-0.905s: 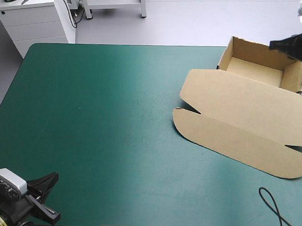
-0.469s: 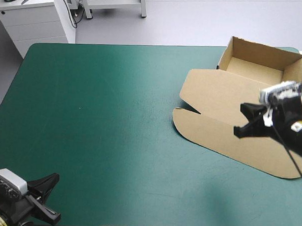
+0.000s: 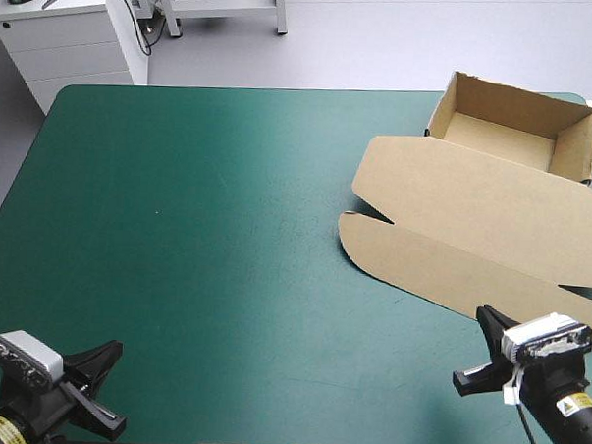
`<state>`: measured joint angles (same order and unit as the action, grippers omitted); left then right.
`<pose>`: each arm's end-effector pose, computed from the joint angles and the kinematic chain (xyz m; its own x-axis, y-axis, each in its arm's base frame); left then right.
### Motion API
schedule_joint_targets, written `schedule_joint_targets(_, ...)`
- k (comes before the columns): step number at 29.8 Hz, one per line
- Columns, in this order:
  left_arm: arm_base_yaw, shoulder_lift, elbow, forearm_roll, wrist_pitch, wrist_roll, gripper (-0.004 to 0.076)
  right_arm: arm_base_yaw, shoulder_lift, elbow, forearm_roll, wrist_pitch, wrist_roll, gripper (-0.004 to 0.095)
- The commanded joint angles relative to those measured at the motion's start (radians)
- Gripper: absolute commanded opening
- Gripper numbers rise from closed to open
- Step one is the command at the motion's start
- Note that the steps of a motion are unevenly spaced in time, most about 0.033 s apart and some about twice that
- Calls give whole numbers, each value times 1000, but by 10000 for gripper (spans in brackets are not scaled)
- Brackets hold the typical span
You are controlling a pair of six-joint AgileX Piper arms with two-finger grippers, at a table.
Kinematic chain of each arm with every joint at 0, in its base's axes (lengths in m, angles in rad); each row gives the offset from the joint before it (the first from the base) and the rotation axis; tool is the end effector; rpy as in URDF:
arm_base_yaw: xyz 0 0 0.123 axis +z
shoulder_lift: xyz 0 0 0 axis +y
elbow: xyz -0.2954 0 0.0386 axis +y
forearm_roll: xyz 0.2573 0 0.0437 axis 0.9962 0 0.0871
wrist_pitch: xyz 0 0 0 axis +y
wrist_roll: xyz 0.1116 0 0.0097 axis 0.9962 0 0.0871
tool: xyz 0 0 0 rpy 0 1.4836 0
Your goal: Fold the box
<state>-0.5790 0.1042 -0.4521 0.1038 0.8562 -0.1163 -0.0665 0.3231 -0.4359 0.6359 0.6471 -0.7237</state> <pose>0.0376 -0.0141 0.2755 -0.3631 0.1800 -0.9142 0.4687 0.8833 -0.0122 0.0837 0.0346 0.2902 -0.2803 -0.1594 -0.9466 -0.3334 0.9409 -0.0597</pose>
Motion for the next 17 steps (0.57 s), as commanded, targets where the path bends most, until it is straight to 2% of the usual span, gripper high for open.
schedule_joint_targets(1,-5,17,10,-16,-135,-4,-8,1,-85,16,-24,-60,20,0)
schedule_joint_targets(3,-5,17,24,-39,-170,-4,-8,1,-135,28,-75,-53,79,0)
schedule_joint_targets(8,-5,17,26,-42,-174,-4,-8,1,-194,32,-176,-45,193,0)
schedule_joint_targets(17,-5,17,26,-38,-174,-4,-8,1,-198,32,-185,1,223,0)
